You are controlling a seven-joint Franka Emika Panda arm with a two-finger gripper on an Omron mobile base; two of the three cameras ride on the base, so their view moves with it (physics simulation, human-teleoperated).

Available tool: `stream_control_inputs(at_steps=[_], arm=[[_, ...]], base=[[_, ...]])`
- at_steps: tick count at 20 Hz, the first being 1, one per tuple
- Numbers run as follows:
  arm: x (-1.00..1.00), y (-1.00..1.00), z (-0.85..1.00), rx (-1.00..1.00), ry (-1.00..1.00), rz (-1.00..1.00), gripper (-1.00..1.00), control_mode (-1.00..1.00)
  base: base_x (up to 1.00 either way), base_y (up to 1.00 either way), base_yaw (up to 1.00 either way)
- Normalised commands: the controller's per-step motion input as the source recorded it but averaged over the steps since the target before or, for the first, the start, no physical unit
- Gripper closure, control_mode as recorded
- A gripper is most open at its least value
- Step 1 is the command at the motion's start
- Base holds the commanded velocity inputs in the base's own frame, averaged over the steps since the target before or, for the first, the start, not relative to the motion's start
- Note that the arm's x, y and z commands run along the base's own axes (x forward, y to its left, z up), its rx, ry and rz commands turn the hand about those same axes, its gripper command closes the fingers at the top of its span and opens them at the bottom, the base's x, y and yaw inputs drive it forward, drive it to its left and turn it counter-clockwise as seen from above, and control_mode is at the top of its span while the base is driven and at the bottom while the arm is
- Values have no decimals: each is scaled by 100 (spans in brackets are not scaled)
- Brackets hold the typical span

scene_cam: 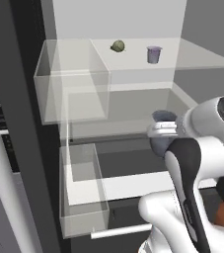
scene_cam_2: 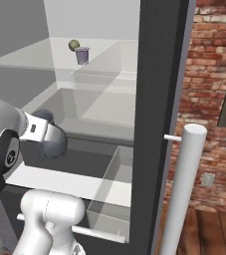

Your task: Move the yogurt and eggplant from the second highest shelf to the top shelf to make space. Then, place the pitcher from the counter on the cleared second highest shelf.

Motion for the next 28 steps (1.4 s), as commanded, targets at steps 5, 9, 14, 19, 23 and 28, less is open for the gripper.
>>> stream_control_inputs(at_steps=[5,9,14,19,23,28], arm=[[56,0,0,0,-3,0,100,-100],[58,0,0,0,3,0,100,-100],[59,-5,0,0,9,0,100,-100],[65,-10,0,0,7,-1,100,-100],[67,-15,-12,0,1,-1,100,-100],[65,-7,-27,0,0,0,100,-100]], base=[[0,0,0],[0,0,0],[0,0,0],[0,0,0],[0,0,0],[0,0,0]])
